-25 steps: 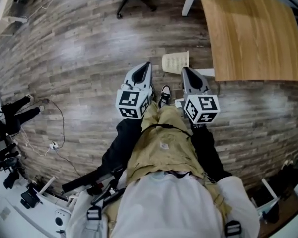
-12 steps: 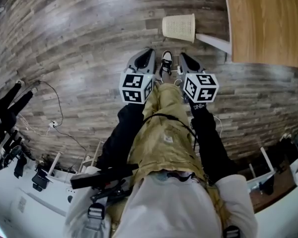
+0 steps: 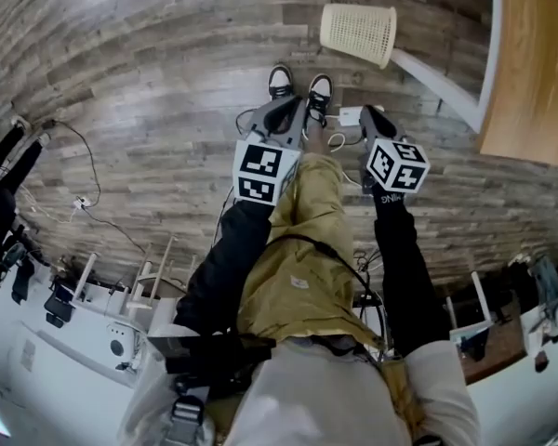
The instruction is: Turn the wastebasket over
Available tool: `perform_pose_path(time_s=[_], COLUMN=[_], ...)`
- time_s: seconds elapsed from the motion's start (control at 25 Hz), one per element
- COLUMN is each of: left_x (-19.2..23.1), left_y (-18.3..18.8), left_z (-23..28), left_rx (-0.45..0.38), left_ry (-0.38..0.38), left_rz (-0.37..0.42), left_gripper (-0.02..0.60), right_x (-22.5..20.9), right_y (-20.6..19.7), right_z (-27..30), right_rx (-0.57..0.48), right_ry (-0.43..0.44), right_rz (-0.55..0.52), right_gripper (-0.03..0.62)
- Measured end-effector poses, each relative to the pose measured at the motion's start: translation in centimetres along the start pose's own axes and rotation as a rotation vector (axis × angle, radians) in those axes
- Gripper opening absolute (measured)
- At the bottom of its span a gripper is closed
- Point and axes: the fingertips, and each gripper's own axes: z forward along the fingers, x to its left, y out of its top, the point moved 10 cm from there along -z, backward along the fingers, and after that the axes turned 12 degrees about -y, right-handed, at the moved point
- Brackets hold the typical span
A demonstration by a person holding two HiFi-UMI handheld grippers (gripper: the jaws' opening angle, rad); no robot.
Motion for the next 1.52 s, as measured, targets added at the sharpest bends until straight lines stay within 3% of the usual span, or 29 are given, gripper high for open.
perform_pose_path(time_s=[0.24,0.4,0.72,1.2,1.52], left_x=[3.1,5.4,9.0,11.7,14.0], left_y=[-3.0,-5.4,-8.8,-5.9,-5.4], left_z=[2.3,4.0,7.5,11.3,13.9], left_rx=[0.023,0.086,0.193,0.171,0.175], left_ry=[0.027,0.043,0.056,0.032,0.081], left_rz=[-0.033,-0.063,-0.193,-0.28,-0.288], left_gripper=[0.002,0.002,0.002,0.002,0.002], right_x=[-2.3,-2.9,-6.4,-11.8,-16.3], right_y=[-1.2,-2.0,-3.0,0.0,2.4], right_z=[4.9,9.1,16.5,23.2,27.5], right_rx=[0.02,0.044,0.133,0.198,0.219], right_ry=[-0.004,-0.003,-0.042,-0.116,-0.164], right_rz=[-0.057,-0.103,-0.129,-0.132,-0.171], right_gripper=[0.02,0.02,0.021,0.021,0.023])
